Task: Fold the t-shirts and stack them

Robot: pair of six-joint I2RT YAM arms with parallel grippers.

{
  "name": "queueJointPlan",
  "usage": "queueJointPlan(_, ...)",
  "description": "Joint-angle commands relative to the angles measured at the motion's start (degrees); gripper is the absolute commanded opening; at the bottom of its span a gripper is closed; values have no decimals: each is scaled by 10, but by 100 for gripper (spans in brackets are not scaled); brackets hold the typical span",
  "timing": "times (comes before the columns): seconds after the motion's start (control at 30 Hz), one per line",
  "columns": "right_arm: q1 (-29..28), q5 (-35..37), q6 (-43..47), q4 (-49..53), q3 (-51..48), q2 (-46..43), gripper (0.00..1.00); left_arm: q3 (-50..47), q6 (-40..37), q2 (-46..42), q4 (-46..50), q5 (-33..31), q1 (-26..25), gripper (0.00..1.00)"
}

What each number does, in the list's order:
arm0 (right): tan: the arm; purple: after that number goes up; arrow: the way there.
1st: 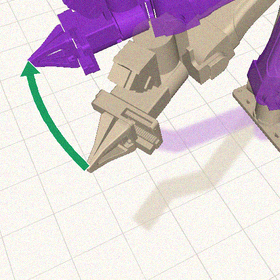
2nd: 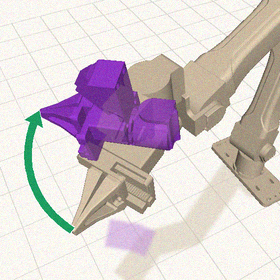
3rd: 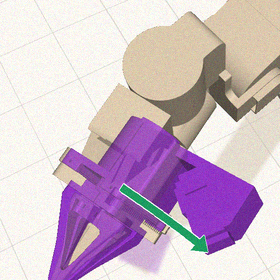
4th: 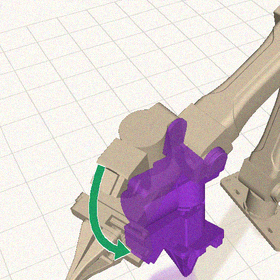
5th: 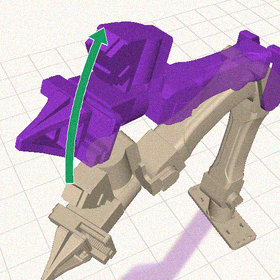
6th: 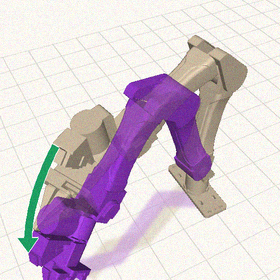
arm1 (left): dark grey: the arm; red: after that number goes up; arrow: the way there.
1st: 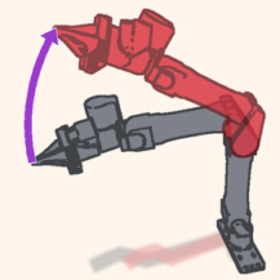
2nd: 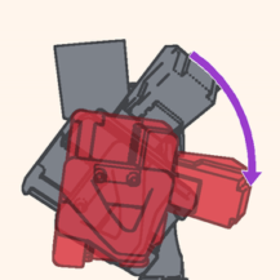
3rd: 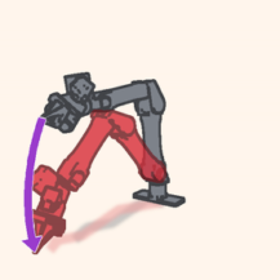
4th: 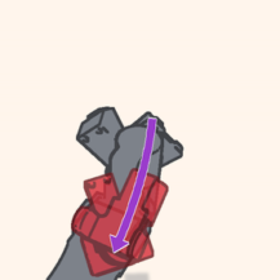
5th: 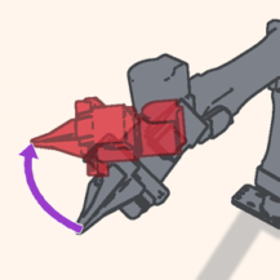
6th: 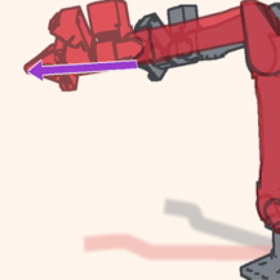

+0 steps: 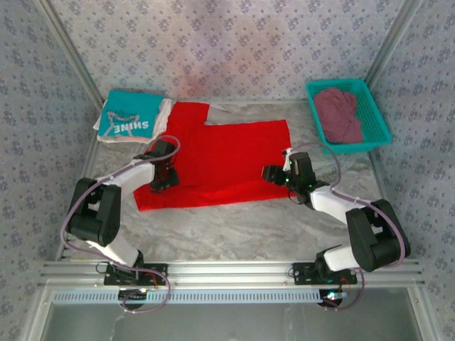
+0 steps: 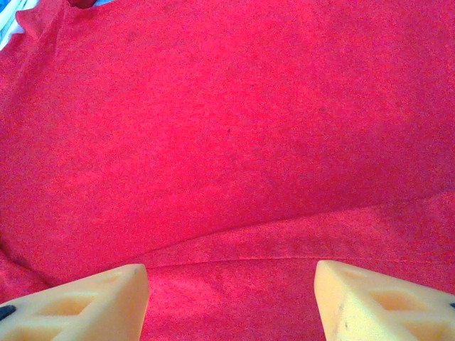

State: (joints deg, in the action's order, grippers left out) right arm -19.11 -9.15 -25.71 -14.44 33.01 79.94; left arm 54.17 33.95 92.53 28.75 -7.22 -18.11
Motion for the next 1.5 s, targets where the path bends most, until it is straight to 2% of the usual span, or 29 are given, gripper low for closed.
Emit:
queueJointPlan(0.0,5,-12,-8,9,15,3,65,21,-5,5,10,-22,1,35)
queueJointPlan(0.2,10,-19,-14,10,16,6,66,21,-11,5,3,-21,1,9)
queueJointPlan(0.27,12,-21,-16,9,16,5,66,22,-12,4,6,-21,1,5)
queueJointPlan(0.4,16,-27,-19,10,15,5,66,16,-6,-5,12,-22,-1,5)
queueJointPlan(0.53,20,-32,-22,8,14,7,66,12,-6,-11,4,-26,-1,0)
queueJointPlan(0.83,27,-33,-24,7,14,10,66,89,-26,-14,5,-38,-15,0)
queueJointPlan(1.17,29,-37,-25,5,15,16,66,335,-98,178,30,-25,-32,0)
queueJointPlan(1.2,28,-37,-24,6,17,17,66,364,-104,198,44,-25,-32,5)
queueJointPlan(1.27,29,-37,-22,8,18,19,66,421,-120,236,74,-25,-35,35)
queueJointPlan(1.3,28,-37,-20,9,19,18,66,436,-130,242,81,-27,-38,37)
queueJointPlan(1.37,28,-36,-17,12,20,18,66,432,-144,227,72,-45,-47,35)
queueJointPlan(1.47,28,-32,-9,9,19,17,66,381,-144,166,38,-60,-49,40)
